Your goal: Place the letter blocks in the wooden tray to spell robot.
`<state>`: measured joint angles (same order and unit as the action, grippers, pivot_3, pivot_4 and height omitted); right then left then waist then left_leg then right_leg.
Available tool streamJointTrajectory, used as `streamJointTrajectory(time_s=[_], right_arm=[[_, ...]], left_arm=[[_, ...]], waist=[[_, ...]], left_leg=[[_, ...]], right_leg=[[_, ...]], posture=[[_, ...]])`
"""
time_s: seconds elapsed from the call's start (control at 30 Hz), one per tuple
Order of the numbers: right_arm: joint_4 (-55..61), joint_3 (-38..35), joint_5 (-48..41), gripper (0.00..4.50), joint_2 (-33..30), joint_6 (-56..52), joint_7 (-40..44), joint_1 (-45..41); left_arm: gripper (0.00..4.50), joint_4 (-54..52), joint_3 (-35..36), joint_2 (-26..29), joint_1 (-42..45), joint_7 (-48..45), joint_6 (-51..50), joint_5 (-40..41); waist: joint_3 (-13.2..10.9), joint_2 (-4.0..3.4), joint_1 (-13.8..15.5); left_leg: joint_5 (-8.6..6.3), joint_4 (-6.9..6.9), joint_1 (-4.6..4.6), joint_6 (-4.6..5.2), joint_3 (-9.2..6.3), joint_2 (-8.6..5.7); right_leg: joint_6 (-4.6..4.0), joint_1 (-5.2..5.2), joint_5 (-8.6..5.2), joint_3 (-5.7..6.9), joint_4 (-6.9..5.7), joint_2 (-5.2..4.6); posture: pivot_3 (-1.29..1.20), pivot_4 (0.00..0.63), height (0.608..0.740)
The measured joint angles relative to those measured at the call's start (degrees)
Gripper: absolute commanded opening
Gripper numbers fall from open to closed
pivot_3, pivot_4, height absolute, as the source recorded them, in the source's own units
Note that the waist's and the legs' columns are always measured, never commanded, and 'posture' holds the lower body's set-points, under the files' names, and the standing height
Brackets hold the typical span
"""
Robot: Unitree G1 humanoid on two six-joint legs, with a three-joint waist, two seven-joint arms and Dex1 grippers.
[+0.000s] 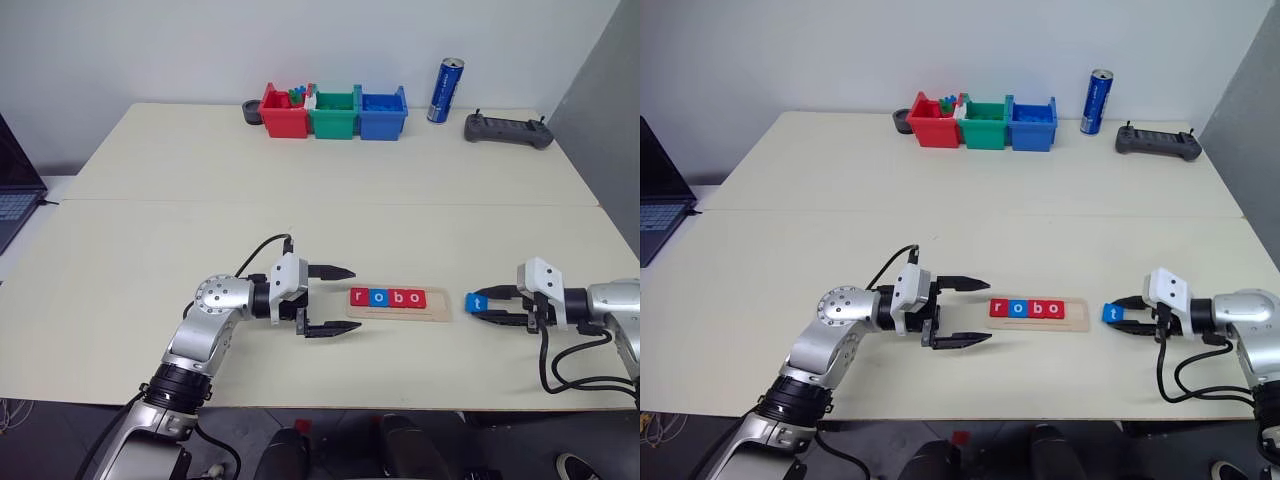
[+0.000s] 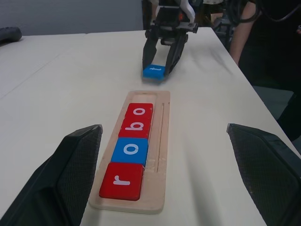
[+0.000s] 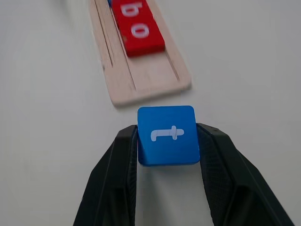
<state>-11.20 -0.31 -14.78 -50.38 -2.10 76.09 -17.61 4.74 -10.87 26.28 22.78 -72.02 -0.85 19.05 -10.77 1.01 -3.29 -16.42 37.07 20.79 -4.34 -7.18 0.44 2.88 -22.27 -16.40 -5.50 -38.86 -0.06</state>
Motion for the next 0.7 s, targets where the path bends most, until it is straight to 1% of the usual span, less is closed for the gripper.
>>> streamJointTrajectory(time_s=[0.13,0.33,0.5,0.7], right_arm=[[1.77,2.17,0.14,1.46,2.35,-1.22,-0.13,-3.28],[-1.88,5.16,2.25,1.46,3.20,0.68,1.08,-4.78],[-6.16,6.48,3.61,1.46,4.44,3.02,1.53,-7.87],[-7.88,8.06,4.57,1.46,5.54,4.79,2.82,-10.23]], left_arm=[[4.50,0.06,0.00,-0.11,0.25,0.00,-0.01,0.01],[4.50,0.01,0.05,0.08,0.19,0.08,-0.09,0.03],[4.50,-0.17,0.11,0.45,-0.29,0.41,-0.22,0.05],[4.50,-0.24,0.15,0.66,-0.30,0.86,-0.29,0.06]], waist=[[0.00,0.00,0.09],[0.00,0.00,0.37],[0.00,0.00,0.07],[0.00,0.00,0.06]], left_leg=[[0.00,0.01,0.02,0.00,-0.04,0.00],[0.00,0.00,0.04,0.00,-0.05,-0.04],[0.00,0.00,0.01,0.00,-0.04,-0.01],[0.00,0.00,0.02,0.00,-0.07,-0.01]], right_leg=[[0.00,0.00,0.00,0.05,0.00,0.00],[0.00,-0.01,0.00,0.06,0.03,-0.07],[0.00,-0.02,0.00,0.06,-0.02,-0.03],[-0.01,-0.02,0.00,0.08,-0.01,-0.03]], posture=[[0.00,0.150,0.740],[0.00,0.150,0.740],[0.00,0.150,0.740],[0.00,0.150,0.740]])
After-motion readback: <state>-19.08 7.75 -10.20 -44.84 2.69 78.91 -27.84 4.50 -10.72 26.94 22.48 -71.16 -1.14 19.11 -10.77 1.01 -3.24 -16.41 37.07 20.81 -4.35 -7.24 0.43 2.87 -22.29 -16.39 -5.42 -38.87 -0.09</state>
